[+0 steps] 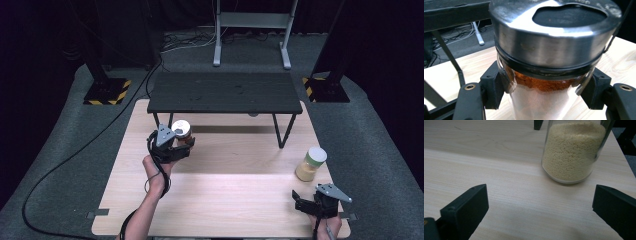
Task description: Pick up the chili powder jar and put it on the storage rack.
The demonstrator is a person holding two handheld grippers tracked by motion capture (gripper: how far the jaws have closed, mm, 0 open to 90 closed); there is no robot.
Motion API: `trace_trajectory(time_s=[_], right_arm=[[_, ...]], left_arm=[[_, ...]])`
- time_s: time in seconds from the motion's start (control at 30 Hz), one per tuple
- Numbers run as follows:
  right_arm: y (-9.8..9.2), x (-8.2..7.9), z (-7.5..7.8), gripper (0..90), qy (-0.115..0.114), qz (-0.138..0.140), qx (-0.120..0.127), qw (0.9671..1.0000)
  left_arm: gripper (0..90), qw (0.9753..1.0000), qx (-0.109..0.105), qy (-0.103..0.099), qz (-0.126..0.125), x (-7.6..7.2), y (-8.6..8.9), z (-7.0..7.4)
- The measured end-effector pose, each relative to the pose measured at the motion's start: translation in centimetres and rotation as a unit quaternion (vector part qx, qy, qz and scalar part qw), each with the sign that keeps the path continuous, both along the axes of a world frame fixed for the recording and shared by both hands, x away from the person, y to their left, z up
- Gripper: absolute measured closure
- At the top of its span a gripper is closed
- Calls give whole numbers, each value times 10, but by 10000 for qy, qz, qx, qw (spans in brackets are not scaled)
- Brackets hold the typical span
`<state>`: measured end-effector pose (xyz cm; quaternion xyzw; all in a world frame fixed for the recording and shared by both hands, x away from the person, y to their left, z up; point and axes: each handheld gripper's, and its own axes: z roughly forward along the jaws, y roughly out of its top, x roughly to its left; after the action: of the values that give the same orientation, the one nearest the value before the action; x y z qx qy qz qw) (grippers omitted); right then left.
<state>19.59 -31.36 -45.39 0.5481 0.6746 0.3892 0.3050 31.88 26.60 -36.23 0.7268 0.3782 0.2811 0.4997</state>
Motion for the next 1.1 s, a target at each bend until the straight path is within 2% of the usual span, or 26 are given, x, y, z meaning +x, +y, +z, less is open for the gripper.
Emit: trace_trajectory(time_s=[1.1], right_arm=[[1, 2, 1, 0, 43, 33, -52, 10000]], left_arm=[[314, 9990, 169, 32, -406, 13, -16, 21]])
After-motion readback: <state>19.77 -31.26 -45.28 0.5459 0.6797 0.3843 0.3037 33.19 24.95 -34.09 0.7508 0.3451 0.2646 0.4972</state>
